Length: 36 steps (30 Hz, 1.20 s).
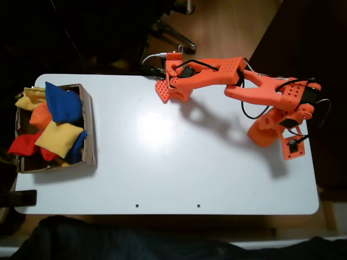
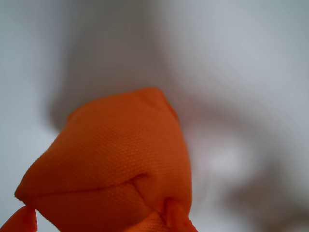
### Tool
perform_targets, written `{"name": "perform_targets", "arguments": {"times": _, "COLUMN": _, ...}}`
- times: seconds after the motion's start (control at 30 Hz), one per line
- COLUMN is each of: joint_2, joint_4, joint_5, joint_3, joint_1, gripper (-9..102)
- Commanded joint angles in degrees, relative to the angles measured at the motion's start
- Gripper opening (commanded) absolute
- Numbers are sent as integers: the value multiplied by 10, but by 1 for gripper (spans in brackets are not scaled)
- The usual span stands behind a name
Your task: Grasp a bag and put it in the box.
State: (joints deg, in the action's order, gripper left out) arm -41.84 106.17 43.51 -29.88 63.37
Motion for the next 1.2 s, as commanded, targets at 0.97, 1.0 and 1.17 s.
{"name": "perform_targets", "arguments": {"times": 0.97, "joint_2": -258, "joint_4": 10, "joint_5": 10, "joint_3": -169, "joint_1": -17, "gripper": 75}}
{"name": "perform_targets", "arguments": {"times": 1.0, "joint_2": -254, "joint_4": 10, "joint_5": 10, "joint_3": -172, "joint_1": -18, "gripper": 76}}
{"name": "perform_targets", "arguments": {"times": 1.17, "joint_2": -209, "joint_4": 8, "joint_5": 4, "joint_3": -169, "joint_1": -22, "gripper": 76}}
